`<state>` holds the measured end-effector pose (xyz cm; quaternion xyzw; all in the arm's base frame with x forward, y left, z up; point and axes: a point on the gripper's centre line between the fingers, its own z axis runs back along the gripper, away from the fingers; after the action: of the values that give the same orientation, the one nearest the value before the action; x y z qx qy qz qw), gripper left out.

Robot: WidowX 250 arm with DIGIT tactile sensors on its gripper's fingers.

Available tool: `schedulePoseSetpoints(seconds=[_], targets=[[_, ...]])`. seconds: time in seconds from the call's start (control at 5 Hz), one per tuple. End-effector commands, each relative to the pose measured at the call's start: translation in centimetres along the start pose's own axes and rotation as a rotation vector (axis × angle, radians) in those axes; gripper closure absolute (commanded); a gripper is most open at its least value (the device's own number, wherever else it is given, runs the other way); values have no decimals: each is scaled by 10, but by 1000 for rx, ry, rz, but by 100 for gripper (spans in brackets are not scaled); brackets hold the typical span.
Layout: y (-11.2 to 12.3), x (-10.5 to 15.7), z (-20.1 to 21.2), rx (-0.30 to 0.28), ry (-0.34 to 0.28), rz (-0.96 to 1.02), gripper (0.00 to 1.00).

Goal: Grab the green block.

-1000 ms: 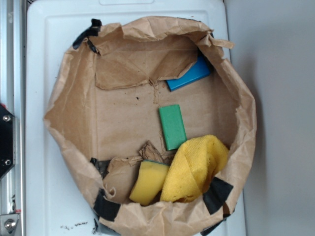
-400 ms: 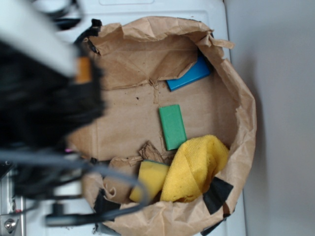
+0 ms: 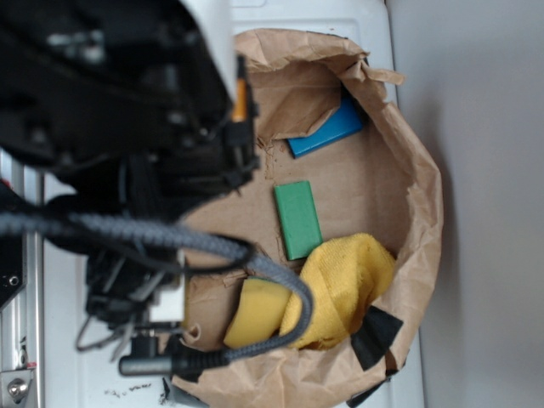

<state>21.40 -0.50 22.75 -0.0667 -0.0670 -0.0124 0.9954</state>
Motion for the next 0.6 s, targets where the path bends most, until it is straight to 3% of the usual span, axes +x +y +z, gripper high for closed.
schedulePoseSetpoints(seconds=[0.0,0.4], targets=[[10,35,-13,-71,-97,-237,0],[25,65,-56,-130,-69,-552,0]])
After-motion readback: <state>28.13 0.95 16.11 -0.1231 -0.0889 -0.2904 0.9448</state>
